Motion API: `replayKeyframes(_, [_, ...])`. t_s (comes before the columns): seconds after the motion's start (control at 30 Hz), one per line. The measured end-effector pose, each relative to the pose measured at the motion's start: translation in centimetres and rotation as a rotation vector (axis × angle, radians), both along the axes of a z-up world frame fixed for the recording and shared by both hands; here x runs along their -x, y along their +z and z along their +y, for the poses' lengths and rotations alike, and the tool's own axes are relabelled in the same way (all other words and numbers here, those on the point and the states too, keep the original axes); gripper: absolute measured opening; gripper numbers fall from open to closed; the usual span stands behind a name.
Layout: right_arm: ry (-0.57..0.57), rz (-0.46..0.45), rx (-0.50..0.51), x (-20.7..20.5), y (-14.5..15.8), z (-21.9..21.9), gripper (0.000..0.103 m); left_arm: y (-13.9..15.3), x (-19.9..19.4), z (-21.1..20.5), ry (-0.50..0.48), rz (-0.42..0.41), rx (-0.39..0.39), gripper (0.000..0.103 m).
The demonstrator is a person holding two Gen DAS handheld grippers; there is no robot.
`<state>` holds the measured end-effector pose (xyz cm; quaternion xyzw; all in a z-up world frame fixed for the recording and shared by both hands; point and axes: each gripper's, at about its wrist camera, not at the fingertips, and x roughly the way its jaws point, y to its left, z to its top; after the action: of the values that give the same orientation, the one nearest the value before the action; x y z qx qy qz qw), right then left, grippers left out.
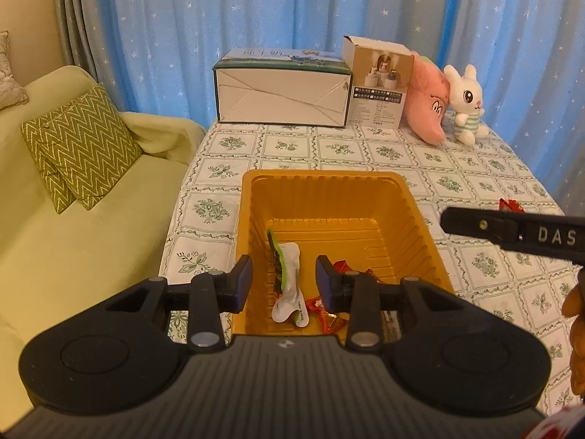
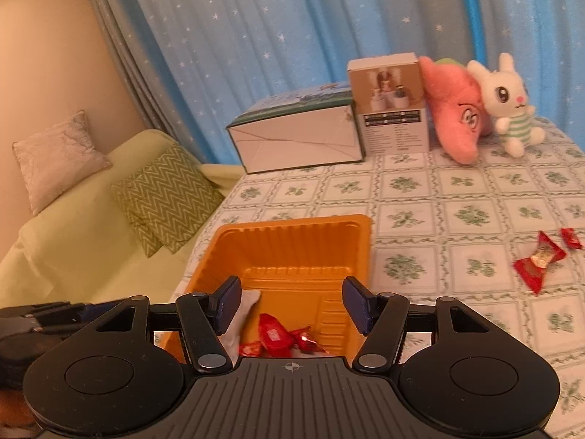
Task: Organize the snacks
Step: 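Carry both snacks over the orange tray and open both tools, then move both tools back toward the remaining red candies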
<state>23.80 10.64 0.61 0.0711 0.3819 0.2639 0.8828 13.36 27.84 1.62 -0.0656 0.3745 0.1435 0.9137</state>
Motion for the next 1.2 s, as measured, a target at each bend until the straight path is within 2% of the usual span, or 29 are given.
replayKeyframes(0.23, [-0.045, -0.032, 0.063, 2.8, 1.3, -3.7, 0.061, 2.6, 1.3, -2.3, -0.018, -0.044, 0.001, 0.033])
replayKeyframes(0.6, [-0.157, -0.053, 0.107, 7.0, 3.3, -10.7, 0.061, 5.5, 2.4, -9.6, -0.118, -0.098, 0.002, 0.033])
replayKeyframes(0.93, [-0.279, -0.093, 0.176, 10.2, 5.2, -17.9, 0.061, 5.6, 2.2, -16.7, -0.238, -0.103, 0.020, 0.033])
replayKeyframes(1.2, [-0.349, -0.076, 0.208, 11.6, 5.1, -22.0, 0.061, 4.6, 1.6, -21.2, -0.316, -0.088, 0.038, 0.033])
